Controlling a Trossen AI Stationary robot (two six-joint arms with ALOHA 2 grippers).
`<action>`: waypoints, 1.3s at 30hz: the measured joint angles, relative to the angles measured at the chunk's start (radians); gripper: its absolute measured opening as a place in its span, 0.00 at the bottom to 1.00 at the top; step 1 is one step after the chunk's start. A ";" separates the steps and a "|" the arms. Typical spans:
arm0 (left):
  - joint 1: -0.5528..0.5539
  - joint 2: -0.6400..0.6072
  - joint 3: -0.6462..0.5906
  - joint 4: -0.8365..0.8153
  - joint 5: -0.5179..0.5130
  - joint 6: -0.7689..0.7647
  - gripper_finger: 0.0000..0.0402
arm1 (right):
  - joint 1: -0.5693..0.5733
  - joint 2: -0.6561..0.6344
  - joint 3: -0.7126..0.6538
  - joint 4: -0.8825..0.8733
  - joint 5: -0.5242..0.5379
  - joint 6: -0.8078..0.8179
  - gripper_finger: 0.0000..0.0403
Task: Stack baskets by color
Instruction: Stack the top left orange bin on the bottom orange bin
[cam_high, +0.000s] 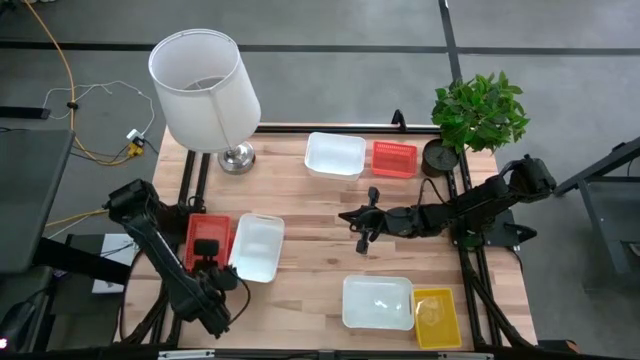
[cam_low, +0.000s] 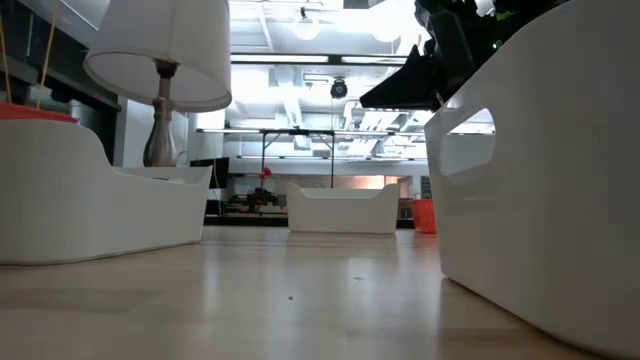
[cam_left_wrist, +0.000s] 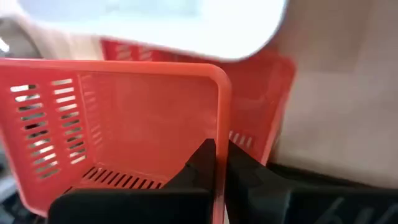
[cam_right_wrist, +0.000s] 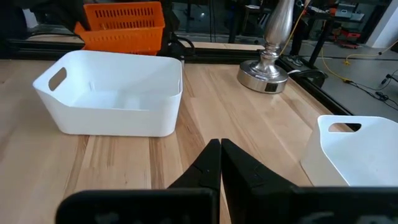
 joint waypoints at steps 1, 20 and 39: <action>0.000 0.000 0.000 0.016 -0.007 0.013 0.00 | 0.000 0.000 0.000 -0.001 0.000 0.000 0.00; -0.045 0.000 0.000 0.132 -0.042 0.061 0.00 | 0.000 0.000 0.000 -0.015 -0.001 0.000 0.00; -0.030 0.000 0.000 0.194 -0.060 0.038 0.05 | 0.000 0.000 0.000 -0.015 -0.001 0.000 0.00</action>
